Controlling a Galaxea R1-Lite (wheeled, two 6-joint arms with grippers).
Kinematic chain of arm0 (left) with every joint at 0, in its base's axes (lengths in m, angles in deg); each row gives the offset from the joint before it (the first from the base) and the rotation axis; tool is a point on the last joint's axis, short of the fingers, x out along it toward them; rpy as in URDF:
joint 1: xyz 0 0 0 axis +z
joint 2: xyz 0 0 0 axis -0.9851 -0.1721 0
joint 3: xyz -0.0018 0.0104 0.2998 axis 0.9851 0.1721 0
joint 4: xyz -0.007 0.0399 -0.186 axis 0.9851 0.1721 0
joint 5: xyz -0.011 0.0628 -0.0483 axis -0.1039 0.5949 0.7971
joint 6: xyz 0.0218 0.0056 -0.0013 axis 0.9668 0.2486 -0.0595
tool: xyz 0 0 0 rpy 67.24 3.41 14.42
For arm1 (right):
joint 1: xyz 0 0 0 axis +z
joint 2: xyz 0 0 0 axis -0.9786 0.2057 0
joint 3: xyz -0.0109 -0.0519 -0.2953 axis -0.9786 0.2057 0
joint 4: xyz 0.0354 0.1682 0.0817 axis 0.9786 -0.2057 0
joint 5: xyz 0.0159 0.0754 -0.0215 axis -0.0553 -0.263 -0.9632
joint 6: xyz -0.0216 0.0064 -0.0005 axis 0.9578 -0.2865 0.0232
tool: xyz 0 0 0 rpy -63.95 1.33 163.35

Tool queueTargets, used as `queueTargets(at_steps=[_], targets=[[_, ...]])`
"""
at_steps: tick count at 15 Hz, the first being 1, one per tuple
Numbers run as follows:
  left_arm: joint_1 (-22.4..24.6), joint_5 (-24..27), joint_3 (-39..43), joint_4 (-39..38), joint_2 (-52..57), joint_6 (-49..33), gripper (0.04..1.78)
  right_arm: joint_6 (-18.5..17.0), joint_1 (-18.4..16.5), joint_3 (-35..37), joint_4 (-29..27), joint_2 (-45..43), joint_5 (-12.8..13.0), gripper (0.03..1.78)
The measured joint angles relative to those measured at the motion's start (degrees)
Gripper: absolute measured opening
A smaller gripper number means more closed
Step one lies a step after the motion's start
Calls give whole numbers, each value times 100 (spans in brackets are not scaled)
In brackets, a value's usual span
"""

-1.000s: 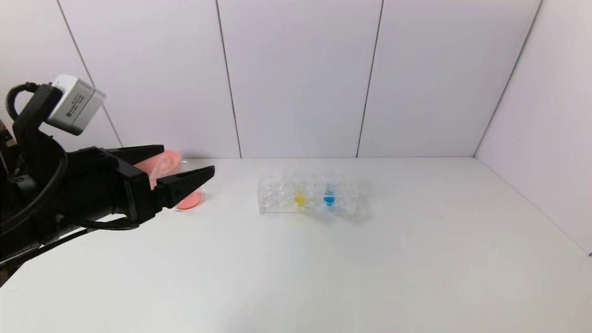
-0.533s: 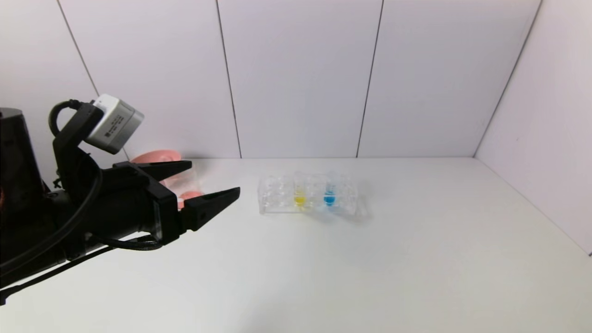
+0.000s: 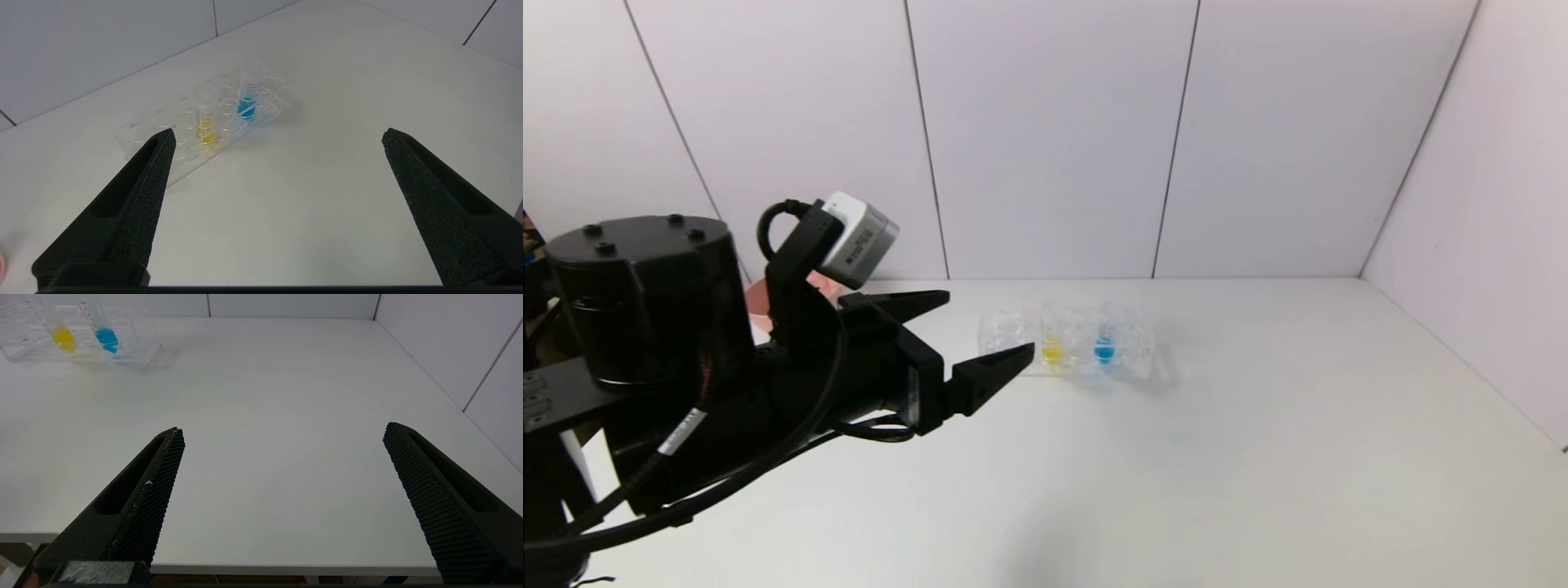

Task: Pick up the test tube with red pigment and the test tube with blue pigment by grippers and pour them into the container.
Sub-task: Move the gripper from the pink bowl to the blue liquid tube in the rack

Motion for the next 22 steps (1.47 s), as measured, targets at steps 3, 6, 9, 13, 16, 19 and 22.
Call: queueTargets(at_steps=[3,6,9,13,16,19,22], targets=[[-194,-6,-133,-328,-542,-16,176,0,0,0,0,0,0,178],[-286,-2,-394,-500,-1150,-35,176,0,2,0,0,0,0,177],[-330,-5,-719,-532,-1718,-55,176,0,5,0,0,0,0,177],[-513,-68,-1296,-533,-2381,-149,176,0,2,0,2,0,0,177],[-794,-670,-1794,-496,-2850,-210,176,0,2,0,0,0,0,177],[-1025,-1336,-2304,-461,-3354,-341,176,0,2,0,0,0,0,177],[-1092,-1820,-2751,-441,-3766,-435,176,0,2,0,2,0,0,177]])
